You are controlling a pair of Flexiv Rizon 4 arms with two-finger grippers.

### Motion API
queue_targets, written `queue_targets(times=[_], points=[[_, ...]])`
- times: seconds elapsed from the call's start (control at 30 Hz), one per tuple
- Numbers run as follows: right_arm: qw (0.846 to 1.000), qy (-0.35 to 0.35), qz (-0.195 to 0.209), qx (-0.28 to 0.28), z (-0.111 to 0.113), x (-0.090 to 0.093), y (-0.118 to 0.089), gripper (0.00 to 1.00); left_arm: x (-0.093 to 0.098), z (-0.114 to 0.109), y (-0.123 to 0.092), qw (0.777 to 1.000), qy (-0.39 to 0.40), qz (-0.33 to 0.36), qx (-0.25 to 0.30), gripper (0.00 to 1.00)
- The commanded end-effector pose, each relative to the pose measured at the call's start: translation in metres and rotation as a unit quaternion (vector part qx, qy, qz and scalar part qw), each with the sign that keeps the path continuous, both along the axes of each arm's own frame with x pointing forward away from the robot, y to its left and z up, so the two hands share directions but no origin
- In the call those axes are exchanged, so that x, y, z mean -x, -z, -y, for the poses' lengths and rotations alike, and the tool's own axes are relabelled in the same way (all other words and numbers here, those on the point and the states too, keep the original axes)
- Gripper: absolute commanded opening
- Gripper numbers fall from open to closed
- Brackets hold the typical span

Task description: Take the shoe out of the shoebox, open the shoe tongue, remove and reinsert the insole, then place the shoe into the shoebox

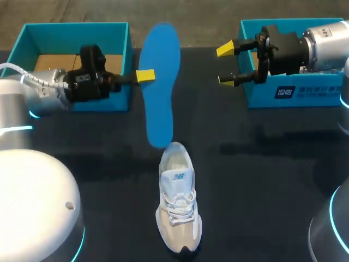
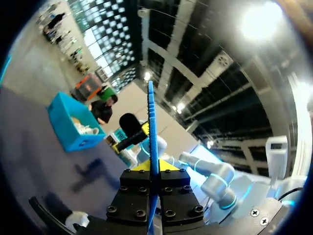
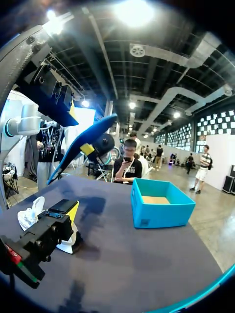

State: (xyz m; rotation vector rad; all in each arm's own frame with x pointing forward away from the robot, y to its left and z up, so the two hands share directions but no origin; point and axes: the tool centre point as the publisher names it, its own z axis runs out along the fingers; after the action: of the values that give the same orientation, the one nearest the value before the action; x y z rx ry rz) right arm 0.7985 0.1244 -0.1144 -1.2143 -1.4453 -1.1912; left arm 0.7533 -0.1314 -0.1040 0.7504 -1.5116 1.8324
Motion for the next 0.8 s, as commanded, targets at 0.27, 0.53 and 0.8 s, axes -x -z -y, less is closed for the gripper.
queue_targets(times=[0.27, 0.53, 0.8], points=[[1.000, 0.001, 0.000, 0.001, -0.001, 0.001, 0.000, 1.00, -0.004, -0.003, 0.015, 0.914, -0.018, -0.404, -0.039, 0.00], [1.000, 0.001, 0.000, 0.001, -0.001, 0.001, 0.000, 1.00, -0.010, 0.001, 0.025, 0.902, -0.020, -0.430, -0.035, 0.00], [1.000, 0.001, 0.000, 0.001, -0.001, 0.001, 0.000, 1.00, -0.018, 0.010, 0.032, 0.906, -0.019, -0.422, -0.029, 0.00]])
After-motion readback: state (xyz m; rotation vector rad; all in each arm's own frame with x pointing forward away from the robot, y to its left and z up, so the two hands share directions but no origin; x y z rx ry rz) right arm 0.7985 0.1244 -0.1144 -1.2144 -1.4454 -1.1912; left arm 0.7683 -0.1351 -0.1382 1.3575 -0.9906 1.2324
